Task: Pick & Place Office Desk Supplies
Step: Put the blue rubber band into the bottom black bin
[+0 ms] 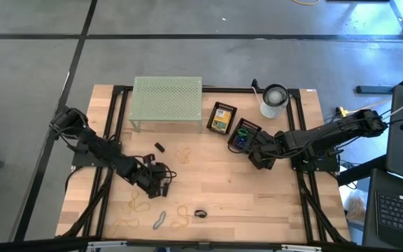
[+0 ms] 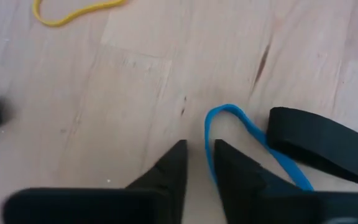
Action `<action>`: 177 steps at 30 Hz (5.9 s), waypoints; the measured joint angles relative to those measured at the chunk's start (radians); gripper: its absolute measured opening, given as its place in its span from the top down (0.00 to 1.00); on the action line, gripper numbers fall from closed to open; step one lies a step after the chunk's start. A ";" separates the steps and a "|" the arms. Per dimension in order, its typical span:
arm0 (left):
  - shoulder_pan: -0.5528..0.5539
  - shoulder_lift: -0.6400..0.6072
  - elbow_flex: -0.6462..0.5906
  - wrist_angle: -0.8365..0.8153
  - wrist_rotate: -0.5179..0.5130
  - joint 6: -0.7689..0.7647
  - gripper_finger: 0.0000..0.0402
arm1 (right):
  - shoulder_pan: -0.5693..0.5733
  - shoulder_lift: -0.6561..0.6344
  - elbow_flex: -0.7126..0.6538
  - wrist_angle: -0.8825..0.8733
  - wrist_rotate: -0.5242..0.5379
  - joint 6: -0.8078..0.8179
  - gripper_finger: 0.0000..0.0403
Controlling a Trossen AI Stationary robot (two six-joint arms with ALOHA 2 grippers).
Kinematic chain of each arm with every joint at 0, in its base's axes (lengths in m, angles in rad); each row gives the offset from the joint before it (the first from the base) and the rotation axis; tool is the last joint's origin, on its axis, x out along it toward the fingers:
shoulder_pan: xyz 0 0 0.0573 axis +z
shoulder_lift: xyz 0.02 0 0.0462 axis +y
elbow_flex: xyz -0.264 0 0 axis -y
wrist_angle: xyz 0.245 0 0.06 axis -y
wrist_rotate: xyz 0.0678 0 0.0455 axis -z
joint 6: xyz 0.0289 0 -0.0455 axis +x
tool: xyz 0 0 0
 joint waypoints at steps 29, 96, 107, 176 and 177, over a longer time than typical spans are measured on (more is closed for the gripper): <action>0.033 -0.114 0.275 0.314 -0.520 0.772 0.99 | 0.000 0.000 0.175 0.159 0.079 -0.155 0.46; 0.172 -0.109 0.305 0.868 -0.328 1.026 0.92 | 0.041 0.277 0.172 1.540 -0.259 -0.909 0.99; 0.144 -0.109 0.305 0.668 -0.328 0.800 0.65 | 0.040 0.160 0.172 1.162 -0.125 -0.886 1.00; -0.036 -0.117 -0.036 -0.437 0.102 -0.292 0.61 | 0.040 0.124 0.171 -0.185 -0.088 -0.098 0.39; -0.033 -0.119 -0.040 -0.435 0.097 -0.304 0.61 | 0.040 0.123 0.172 -0.185 -0.088 -0.098 0.40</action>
